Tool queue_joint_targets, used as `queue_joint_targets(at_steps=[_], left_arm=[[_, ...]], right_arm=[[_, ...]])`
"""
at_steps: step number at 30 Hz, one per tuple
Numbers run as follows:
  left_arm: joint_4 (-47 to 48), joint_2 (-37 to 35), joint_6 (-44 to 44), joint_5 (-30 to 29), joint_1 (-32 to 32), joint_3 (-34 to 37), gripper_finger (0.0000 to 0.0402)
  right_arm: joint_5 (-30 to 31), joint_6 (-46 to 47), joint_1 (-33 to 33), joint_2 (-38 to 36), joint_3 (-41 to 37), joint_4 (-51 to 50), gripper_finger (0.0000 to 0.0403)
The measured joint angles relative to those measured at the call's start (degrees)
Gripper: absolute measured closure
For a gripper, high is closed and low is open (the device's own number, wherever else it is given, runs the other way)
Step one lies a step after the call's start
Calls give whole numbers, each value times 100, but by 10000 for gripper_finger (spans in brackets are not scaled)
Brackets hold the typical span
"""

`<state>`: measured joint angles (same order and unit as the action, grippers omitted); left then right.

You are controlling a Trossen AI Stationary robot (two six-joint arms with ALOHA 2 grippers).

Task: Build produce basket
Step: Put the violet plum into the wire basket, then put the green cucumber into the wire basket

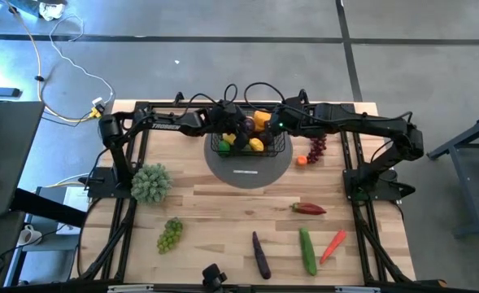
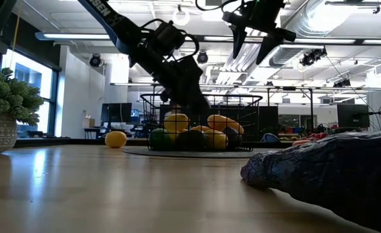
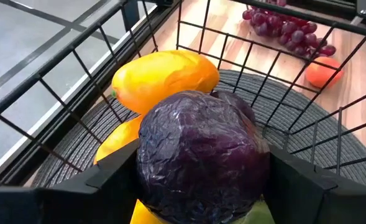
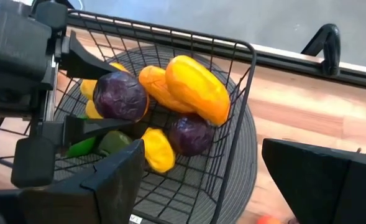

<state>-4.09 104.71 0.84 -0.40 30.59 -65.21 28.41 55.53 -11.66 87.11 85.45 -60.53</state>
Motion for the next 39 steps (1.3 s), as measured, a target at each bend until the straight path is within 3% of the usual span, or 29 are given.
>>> queue_joint_targets(at_steps=[5, 13, 23, 33, 39], left_arm=[[-131, 0, 207, 63, 0, 0, 131], [-133, 0, 371, 744, 0, 0, 115], [-90, 0, 408, 506, 87, 0, 61], [437, -58, 484, 88, 87, 0, 55], [1229, -208, 398, 146, -43, -13, 55]], right_arm=[[-6, 30, 2, 0, 0, 0, 92], [-29, 147, 4, 0, 0, -2, 92], [-89, 123, 4, 0, 0, -4, 92], [-218, 147, 5, -12, 4, -54, 92], [-1235, -26, 4, -35, 7, -179, 92]])
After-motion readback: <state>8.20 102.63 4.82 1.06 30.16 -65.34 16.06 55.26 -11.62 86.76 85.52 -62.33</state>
